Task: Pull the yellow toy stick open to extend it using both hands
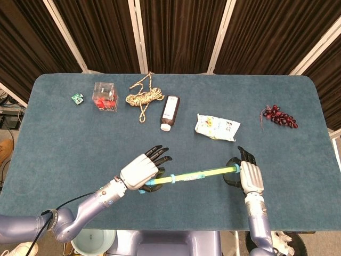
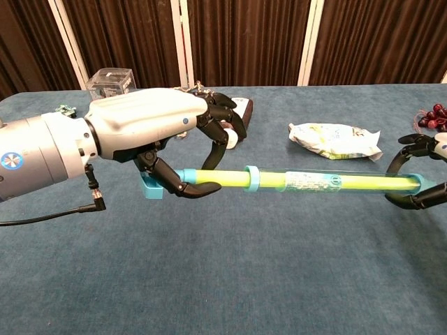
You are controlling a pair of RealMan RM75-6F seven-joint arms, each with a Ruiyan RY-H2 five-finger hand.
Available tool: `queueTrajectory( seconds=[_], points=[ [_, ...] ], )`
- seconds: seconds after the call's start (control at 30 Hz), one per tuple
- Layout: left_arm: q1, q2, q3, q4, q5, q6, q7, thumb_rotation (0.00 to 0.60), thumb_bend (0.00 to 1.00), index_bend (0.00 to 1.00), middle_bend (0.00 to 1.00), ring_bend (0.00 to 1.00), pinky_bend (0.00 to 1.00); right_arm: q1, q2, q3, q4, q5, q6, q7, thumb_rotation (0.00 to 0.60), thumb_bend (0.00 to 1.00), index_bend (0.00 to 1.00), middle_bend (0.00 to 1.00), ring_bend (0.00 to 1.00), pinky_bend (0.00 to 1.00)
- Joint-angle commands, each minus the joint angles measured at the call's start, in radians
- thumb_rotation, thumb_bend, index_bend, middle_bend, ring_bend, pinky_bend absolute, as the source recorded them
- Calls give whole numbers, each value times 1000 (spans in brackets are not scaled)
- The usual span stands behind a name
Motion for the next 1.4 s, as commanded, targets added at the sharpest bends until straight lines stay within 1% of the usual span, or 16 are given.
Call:
queueTrajectory(
  seconds=[0.03, 0.13, 0.3, 0.67, 1.13, 1.4],
  points=[
    [1, 3, 0, 0, 2, 2, 0, 600, 442, 612, 178, 3, 72, 0, 4, 1, 2, 1, 0, -1, 600, 397, 524, 79, 0, 0],
    [3, 9, -1, -1, 4, 8, -3, 600, 442, 614, 179, 3, 72, -1, 14, 2, 5, 7, 1, -5, 600, 411, 570, 94, 0, 0],
    [8, 28, 1, -6, 8, 15, -10, 600, 442, 618, 180, 2, 72, -3, 42, 5, 6, 21, -3, -11, 600, 419, 613, 105, 0, 0],
    [35, 64, 31, -10, 25, 33, -30, 600, 442, 620, 181, 3, 72, -9, 106, 22, 18, 36, -4, 2, 600, 421, 630, 112, 0, 0],
    [74, 115, 71, 4, 53, 57, -70, 600, 442, 621, 184, 3, 72, -11, 197, 76, 58, 79, -15, 48, 600, 420, 650, 114, 1, 0],
    [88, 121, 82, 27, 58, 58, -88, 600, 442, 620, 185, 3, 72, -16, 243, 104, 81, 108, -23, 81, 600, 420, 658, 115, 2, 0]
  ],
)
